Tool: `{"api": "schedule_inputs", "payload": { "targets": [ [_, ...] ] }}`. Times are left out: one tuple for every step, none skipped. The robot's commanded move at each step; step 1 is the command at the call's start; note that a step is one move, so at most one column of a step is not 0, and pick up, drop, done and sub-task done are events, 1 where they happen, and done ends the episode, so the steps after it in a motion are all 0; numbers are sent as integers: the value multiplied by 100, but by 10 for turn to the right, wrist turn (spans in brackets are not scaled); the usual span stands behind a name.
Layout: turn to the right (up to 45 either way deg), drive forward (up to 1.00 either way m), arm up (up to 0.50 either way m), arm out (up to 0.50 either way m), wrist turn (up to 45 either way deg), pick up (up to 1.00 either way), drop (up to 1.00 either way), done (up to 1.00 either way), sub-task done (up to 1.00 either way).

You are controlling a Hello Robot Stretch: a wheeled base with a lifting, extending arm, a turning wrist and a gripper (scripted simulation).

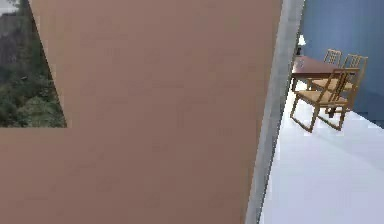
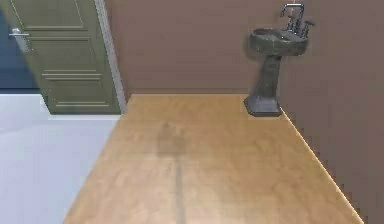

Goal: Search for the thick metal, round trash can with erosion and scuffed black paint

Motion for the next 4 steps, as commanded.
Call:
{"api": "schedule_inputs", "payload": {
  "targets": [
    [-450,0,0,0,0,0,0,0,0],
    [-450,0,0,0,0,0,0,0,0],
    [-180,0,0,0,0,0,0,0,0],
    [0,100,0,0,0,0,0,0,0]
  ]
}}
